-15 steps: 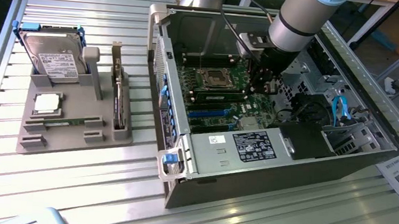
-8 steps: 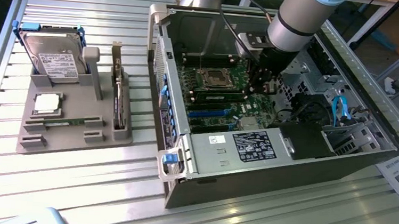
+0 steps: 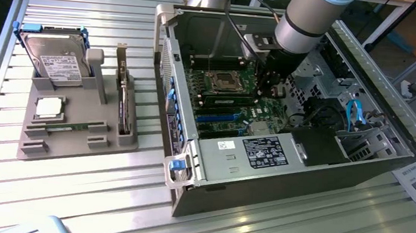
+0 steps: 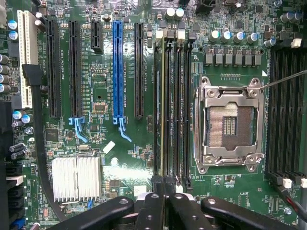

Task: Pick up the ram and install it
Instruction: 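Press down the ram until it locks into place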

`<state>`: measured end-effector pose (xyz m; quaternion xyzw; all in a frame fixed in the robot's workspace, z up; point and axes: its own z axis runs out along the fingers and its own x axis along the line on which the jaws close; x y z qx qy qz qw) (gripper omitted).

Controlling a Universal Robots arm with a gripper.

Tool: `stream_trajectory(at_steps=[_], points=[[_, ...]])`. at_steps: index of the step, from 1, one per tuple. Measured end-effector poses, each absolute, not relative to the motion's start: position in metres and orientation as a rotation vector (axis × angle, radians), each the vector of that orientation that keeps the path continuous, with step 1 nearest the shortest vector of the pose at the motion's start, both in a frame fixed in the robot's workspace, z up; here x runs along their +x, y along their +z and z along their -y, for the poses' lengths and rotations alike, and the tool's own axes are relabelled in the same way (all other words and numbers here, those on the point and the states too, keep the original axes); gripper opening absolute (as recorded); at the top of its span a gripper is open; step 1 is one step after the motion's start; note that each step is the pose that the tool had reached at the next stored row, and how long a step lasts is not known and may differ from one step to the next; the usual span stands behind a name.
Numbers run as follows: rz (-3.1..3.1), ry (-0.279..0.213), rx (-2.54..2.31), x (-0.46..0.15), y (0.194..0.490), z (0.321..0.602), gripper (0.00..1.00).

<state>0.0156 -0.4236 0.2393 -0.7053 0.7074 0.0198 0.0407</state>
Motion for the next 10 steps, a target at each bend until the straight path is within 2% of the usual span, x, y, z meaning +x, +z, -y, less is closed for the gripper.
stream_trajectory(at_steps=[10], points=[[-2.167,0.06,-2.16,0.0146,0.2415,0.4237,0.1]])
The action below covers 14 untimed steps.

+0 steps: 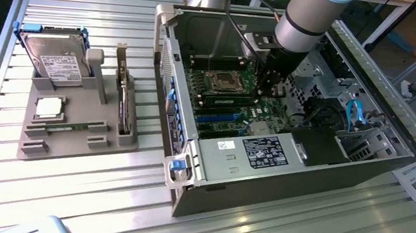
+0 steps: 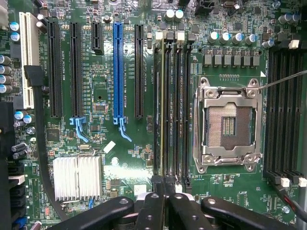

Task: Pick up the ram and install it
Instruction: 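Press down the ram until it locks into place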

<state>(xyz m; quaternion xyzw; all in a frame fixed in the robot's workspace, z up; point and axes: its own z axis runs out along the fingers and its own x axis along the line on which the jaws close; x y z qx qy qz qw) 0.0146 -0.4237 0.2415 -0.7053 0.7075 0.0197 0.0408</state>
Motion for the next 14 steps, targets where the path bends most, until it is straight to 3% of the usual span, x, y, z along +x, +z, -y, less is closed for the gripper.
stream_trajectory(at_steps=[14], points=[[-2.164,0.058,-2.158,-0.026,0.242,0.424,0.1]])
